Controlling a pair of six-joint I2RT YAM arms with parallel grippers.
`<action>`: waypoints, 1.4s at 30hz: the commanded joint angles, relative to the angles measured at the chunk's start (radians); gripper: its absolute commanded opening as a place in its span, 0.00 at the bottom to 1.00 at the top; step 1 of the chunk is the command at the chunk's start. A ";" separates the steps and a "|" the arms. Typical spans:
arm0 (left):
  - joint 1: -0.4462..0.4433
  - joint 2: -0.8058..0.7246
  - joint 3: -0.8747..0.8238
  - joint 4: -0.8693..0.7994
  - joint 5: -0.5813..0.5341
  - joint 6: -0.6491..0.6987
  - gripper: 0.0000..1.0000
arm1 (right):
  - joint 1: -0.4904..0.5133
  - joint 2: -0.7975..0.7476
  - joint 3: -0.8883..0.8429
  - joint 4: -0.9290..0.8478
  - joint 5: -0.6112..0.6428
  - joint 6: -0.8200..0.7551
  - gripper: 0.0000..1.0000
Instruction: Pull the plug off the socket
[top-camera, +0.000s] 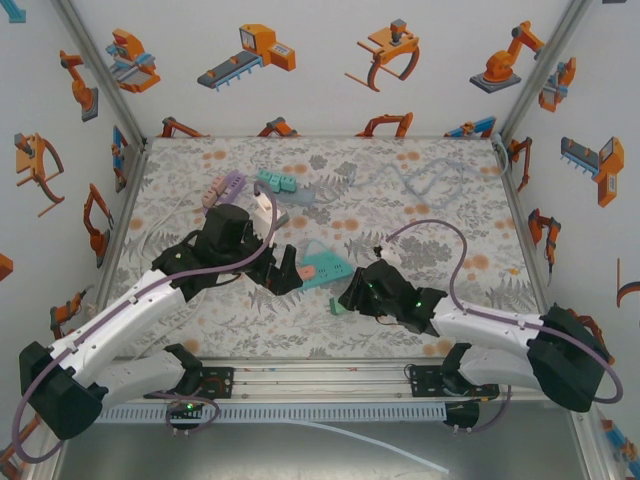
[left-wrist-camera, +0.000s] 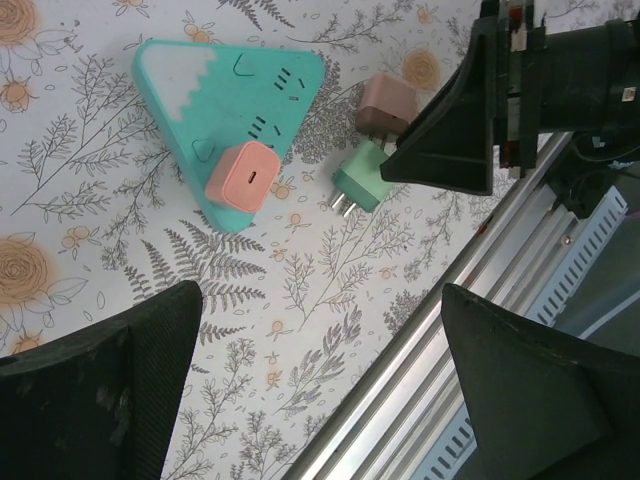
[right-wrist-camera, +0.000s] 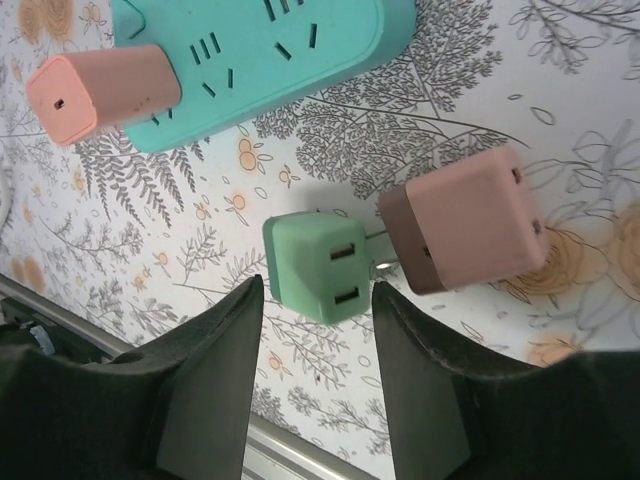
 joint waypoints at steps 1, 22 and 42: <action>-0.008 0.003 -0.008 -0.016 -0.034 -0.010 0.96 | 0.009 -0.076 0.029 -0.117 0.046 -0.073 0.46; 0.065 0.181 0.073 0.021 -0.207 -0.132 0.94 | 0.007 -0.121 0.246 -0.096 -0.229 -1.714 0.46; 0.211 0.581 0.230 0.162 0.040 -0.108 0.93 | -0.089 0.430 0.494 0.015 -0.684 -1.956 0.45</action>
